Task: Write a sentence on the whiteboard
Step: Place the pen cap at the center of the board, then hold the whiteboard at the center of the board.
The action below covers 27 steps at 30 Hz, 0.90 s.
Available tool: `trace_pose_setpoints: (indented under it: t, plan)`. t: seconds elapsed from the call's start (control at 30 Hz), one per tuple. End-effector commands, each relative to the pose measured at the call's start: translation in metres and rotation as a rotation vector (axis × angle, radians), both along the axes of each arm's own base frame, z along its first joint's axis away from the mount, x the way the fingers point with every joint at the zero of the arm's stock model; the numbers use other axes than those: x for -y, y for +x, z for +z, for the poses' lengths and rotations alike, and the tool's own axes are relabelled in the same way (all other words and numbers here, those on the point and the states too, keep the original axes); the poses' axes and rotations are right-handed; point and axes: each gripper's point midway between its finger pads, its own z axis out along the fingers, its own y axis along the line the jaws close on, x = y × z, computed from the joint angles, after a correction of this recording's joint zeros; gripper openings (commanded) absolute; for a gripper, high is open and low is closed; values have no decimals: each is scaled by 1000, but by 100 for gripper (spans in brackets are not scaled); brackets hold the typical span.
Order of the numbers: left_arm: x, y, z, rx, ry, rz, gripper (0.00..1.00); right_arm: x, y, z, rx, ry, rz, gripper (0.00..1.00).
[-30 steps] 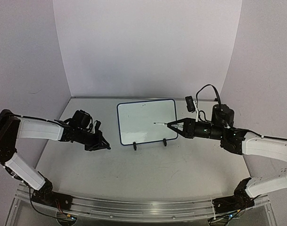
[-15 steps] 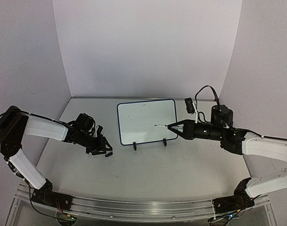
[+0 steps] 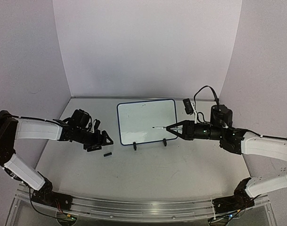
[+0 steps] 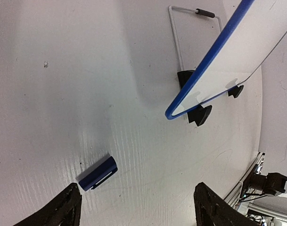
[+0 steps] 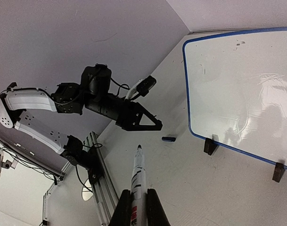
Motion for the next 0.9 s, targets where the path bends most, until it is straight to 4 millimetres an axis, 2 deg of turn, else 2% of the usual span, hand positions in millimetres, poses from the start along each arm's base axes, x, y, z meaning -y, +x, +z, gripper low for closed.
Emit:
trace_pose_setpoints:
  t: [0.0,0.2,0.4,0.47,0.63,0.87]
  plan:
    - [-3,16,47,109,-34,-31,82,-14,-17,38,50,106,157,0]
    - [-12,29,101,198,-135,-116,83,-20,-38,65,59,173,302,0]
    - [-1,38,153,299,-252,-276,85,-21,-50,79,61,201,379,0]
    - [2,45,163,333,-259,-309,85,-21,-51,83,64,205,386,0]
    - [14,64,171,372,-287,-372,86,-24,-46,82,61,203,378,0]
    - [25,95,151,378,-257,-418,85,-28,-34,78,54,199,334,0]
